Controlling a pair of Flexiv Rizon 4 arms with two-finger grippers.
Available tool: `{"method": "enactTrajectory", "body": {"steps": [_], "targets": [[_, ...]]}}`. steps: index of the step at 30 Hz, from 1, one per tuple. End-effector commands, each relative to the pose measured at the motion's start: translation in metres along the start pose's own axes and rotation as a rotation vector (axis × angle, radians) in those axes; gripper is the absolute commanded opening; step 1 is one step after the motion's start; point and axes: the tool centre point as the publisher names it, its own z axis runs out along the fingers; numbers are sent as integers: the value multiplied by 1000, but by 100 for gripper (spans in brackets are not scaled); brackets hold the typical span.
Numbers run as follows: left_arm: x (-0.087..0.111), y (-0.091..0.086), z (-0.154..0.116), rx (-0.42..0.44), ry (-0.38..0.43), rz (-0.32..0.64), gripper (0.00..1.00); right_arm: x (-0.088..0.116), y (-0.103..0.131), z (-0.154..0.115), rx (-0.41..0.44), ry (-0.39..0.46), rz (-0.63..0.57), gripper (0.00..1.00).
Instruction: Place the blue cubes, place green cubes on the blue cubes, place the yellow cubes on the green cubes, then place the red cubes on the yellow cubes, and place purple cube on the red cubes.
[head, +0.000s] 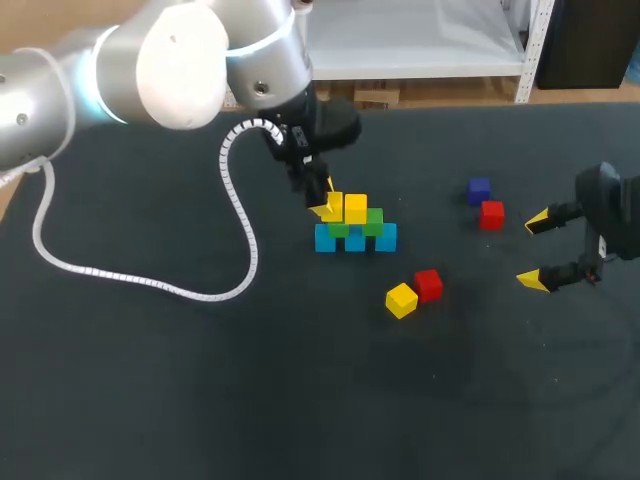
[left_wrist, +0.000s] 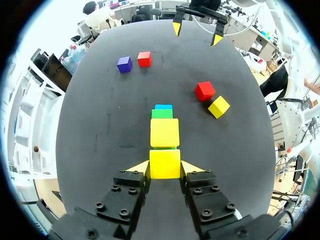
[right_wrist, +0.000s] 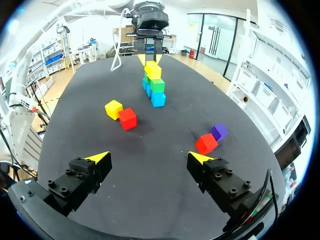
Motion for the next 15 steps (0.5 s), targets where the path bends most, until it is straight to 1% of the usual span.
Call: {"method": "enactTrajectory", "body": {"steps": [1, 15], "targets": [[0, 4, 1, 9, 2, 0, 0, 0, 0, 1, 0, -3, -1, 100], [0, 4, 1, 12, 0, 0, 1, 0, 0, 1, 0, -3, -1, 100]]}}
